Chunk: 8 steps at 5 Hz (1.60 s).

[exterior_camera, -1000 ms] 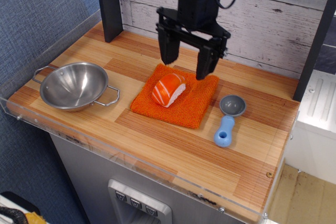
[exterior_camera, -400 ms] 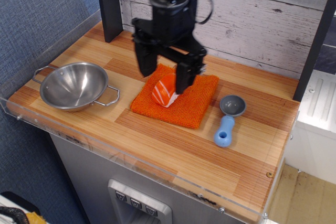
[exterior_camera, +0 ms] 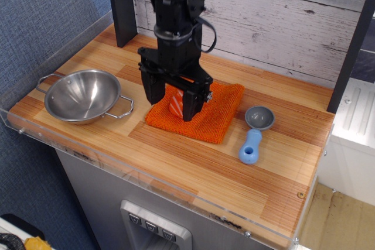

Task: Place the bread to the left farther back of the orange cloth.

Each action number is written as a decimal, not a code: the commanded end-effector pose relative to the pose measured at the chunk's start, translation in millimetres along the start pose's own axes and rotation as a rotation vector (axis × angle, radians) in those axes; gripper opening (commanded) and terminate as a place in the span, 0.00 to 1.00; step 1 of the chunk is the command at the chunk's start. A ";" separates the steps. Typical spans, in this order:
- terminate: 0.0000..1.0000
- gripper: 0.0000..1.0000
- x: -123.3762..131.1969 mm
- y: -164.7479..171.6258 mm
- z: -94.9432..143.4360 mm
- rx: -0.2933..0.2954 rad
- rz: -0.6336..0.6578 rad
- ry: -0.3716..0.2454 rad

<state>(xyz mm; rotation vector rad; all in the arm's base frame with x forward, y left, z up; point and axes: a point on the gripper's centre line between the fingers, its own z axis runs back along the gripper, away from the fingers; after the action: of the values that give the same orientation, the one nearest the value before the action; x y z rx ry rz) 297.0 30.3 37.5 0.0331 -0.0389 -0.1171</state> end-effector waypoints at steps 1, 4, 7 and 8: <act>0.00 1.00 20.7 8.4 -9.5 0.034 0.009 -0.057; 0.00 0.00 41.7 1.3 -3.3 0.014 0.022 -0.105; 0.00 0.00 35.7 -6.1 13.1 -0.008 0.022 -0.140; 0.00 0.00 33.7 -3.8 32.9 -0.032 0.033 -0.173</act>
<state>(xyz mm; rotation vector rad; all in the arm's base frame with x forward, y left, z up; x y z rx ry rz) 324.5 16.5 56.7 -0.0263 -0.1537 -0.0889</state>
